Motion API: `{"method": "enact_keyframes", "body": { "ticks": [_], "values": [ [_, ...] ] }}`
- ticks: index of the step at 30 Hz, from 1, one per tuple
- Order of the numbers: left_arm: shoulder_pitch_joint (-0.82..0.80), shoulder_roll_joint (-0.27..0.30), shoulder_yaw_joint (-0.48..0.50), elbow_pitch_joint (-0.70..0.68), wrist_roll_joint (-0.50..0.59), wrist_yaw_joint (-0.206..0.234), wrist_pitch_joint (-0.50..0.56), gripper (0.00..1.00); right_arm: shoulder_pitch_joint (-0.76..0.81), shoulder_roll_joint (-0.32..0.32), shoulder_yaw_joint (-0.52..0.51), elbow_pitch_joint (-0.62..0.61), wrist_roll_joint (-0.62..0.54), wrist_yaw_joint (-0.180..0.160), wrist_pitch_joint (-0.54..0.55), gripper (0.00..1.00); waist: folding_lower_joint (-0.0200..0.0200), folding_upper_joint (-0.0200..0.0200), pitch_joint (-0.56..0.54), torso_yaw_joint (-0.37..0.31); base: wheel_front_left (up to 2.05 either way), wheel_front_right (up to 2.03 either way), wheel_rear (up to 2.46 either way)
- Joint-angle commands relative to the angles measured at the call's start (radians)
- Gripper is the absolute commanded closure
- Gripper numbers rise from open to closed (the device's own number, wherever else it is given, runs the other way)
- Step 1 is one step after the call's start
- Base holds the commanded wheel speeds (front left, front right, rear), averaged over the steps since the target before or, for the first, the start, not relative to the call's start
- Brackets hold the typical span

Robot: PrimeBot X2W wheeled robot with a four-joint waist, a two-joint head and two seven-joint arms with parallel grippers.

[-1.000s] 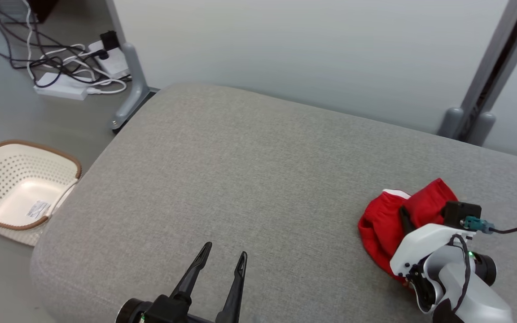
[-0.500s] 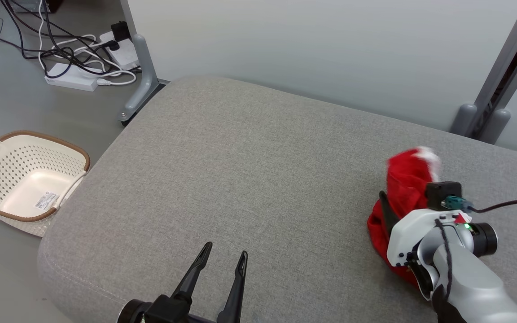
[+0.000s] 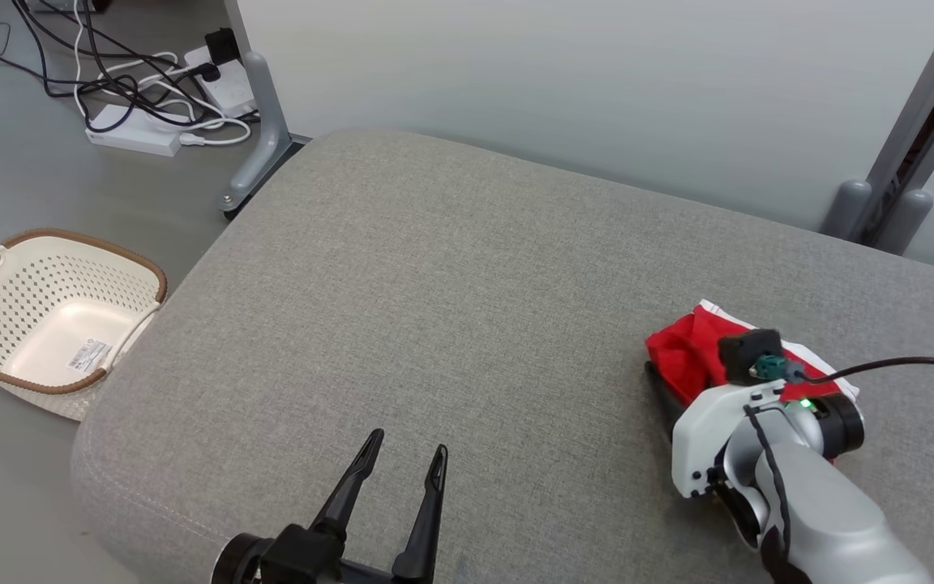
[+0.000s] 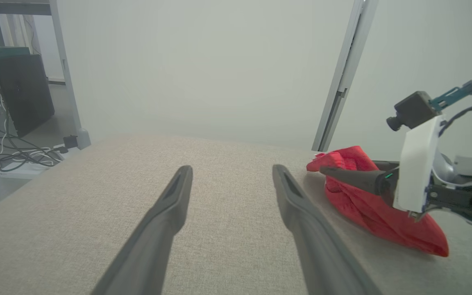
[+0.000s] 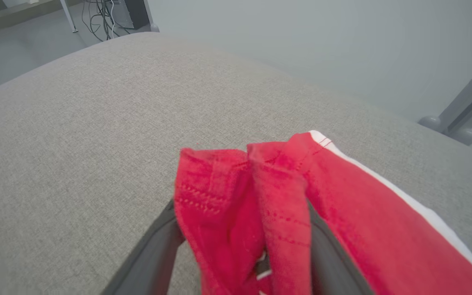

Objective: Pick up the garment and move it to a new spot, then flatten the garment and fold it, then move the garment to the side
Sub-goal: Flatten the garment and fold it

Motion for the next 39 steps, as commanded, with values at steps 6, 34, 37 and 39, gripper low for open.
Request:
{"method": "enact_keyframes", "body": {
  "ticks": [6, 34, 37, 39],
  "values": [
    [-0.009, 0.004, 0.005, 0.008, 0.003, 0.0, -0.004, 0.0, 0.055, -0.006, 0.062, -0.069, 0.038, 0.0, 0.041, 0.0, 0.0, 0.0, -0.009, -0.007, 0.0, 0.0, 0.0],
    [0.032, 0.004, 0.126, -0.035, 0.052, -0.004, -0.004, 0.0, 0.051, -0.039, 0.011, -0.303, 0.241, 0.0, -0.064, 0.0, 0.0, 0.0, -0.127, -0.241, 0.0, 0.0, 0.0],
    [0.029, 0.004, 0.14, -0.049, 0.052, -0.005, -0.004, 0.0, 0.101, -0.054, -0.091, -0.34, 0.166, 0.0, -0.079, 0.0, 0.0, 0.0, -0.128, -0.257, 0.0, 0.0, 0.0],
    [0.03, 0.004, 0.147, -0.058, 0.052, -0.005, -0.004, 0.0, 0.141, -0.069, -0.155, -0.379, 0.105, 0.0, -0.083, 0.0, 0.0, 0.0, -0.129, -0.266, 0.0, 0.0, 0.0]
  ]
}}
